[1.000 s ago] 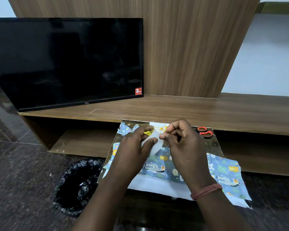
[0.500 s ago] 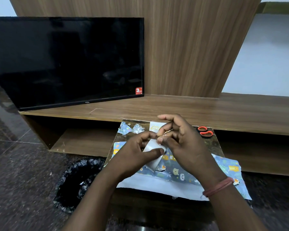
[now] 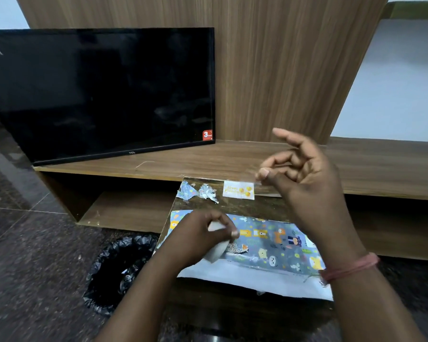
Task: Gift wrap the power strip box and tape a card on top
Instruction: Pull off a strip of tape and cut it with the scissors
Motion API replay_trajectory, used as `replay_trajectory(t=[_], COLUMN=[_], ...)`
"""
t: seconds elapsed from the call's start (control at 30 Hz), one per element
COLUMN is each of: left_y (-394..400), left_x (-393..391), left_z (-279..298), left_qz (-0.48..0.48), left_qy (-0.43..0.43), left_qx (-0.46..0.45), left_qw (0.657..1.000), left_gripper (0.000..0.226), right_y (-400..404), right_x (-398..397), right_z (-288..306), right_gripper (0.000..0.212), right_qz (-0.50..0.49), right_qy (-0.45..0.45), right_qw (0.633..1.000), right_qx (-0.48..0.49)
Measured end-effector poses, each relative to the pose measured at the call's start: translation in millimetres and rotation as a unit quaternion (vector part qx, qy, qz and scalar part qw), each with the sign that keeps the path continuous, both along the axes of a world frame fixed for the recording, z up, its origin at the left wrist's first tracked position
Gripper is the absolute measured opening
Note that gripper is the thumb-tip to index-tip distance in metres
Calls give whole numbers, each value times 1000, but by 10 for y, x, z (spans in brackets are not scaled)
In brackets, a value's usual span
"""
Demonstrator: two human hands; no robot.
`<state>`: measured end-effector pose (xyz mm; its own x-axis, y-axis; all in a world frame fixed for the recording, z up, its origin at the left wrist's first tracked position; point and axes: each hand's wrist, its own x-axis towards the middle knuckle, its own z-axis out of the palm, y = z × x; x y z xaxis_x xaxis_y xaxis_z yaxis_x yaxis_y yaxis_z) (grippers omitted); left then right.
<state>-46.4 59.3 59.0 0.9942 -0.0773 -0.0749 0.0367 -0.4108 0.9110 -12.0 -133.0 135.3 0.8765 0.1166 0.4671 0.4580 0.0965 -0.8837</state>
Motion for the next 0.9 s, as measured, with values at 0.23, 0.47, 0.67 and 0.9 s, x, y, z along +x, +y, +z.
replay_trajectory(t=[0.23, 0.47, 0.67, 0.9], left_y=[-58, -83, -175, -283], left_x=[77, 127, 90, 143], left_z=[22, -105, -70, -92], left_qz=[45, 46, 56, 47], left_qy=[-29, -37, -9, -9], left_qx=[-162, -206, -268, -349], left_qw=[985, 977, 962, 936], left_gripper=[20, 42, 25, 36], right_y=[59, 93, 65, -9], right_x=[53, 63, 24, 74], right_z=[-271, -447, -501, -500], right_gripper=[53, 57, 65, 55], right_qz=[11, 3, -41, -104], right_qy=[108, 131, 82, 89], right_qw=[993, 991, 993, 991], right_qx=[55, 12, -78, -7])
